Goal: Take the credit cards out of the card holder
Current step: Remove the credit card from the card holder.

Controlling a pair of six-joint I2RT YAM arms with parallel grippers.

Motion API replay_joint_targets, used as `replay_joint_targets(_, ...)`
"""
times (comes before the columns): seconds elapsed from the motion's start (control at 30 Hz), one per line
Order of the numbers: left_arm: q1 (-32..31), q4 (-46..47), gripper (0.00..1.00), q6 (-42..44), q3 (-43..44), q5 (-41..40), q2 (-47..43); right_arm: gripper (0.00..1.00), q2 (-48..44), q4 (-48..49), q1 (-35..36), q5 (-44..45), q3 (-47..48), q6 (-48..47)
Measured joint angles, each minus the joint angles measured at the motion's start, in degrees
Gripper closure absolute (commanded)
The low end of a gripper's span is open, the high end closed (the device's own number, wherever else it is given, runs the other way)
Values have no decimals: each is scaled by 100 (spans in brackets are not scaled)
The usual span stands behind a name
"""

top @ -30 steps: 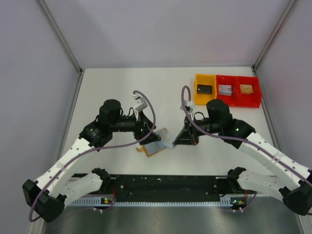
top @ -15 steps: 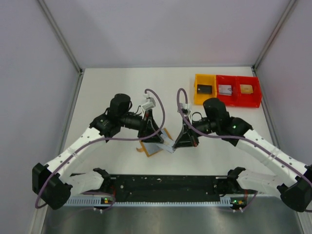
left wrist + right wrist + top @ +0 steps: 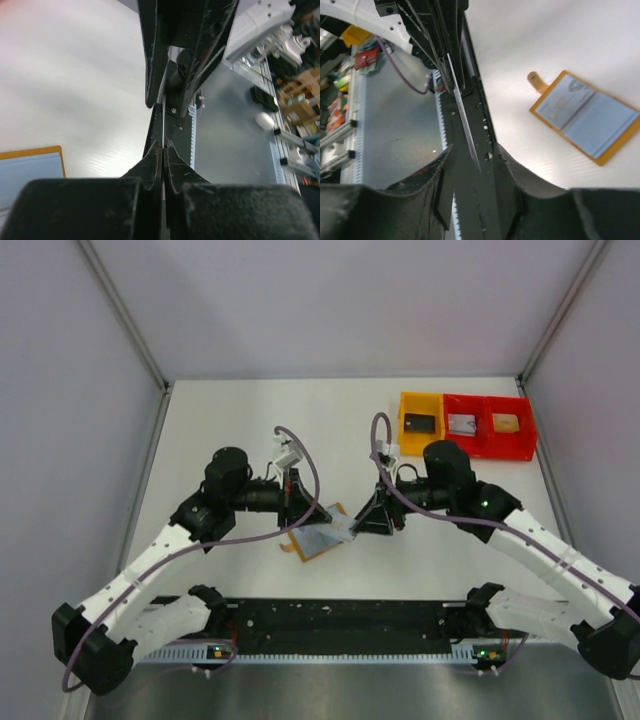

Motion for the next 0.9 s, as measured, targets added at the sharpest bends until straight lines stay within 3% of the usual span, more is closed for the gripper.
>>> replay_joint_targets(0.1,9,697,100,-728,-669,-793,-737,45,-533,804,-26,444,-450,514)
replay_joint_targets(0.27,9,2304,100,-2356,-2031,-2293,-1853,43,-1692,2959,-31,1196,-1867,1803)
replay_joint_targets(0.37,-46,3025,100,-3388,-2664,-3180,-2227,43,-1792,4804,48,1759,-2935,2896)
replay_joint_targets(0.47,-247,3453,100,-4094,-2876,-3875,-2295,42,-1502,5960,431,2507,-3713,3504)
replay_joint_targets(0.63,-892,3893,100,-4647,-2900,-4870,-2277,42,-1016,7219,1309,3504,-3893,3703)
replay_joint_targets(0.77,-1460,4098,100,-4802,-2900,-5646,-2199,43,-776,8275,1414,4011,-3895,3759)
replay_joint_targets(0.9,-1725,4288,100,-4959,-2900,-6170,-2017,46,-610,8697,1460,4266,-3886,3781)
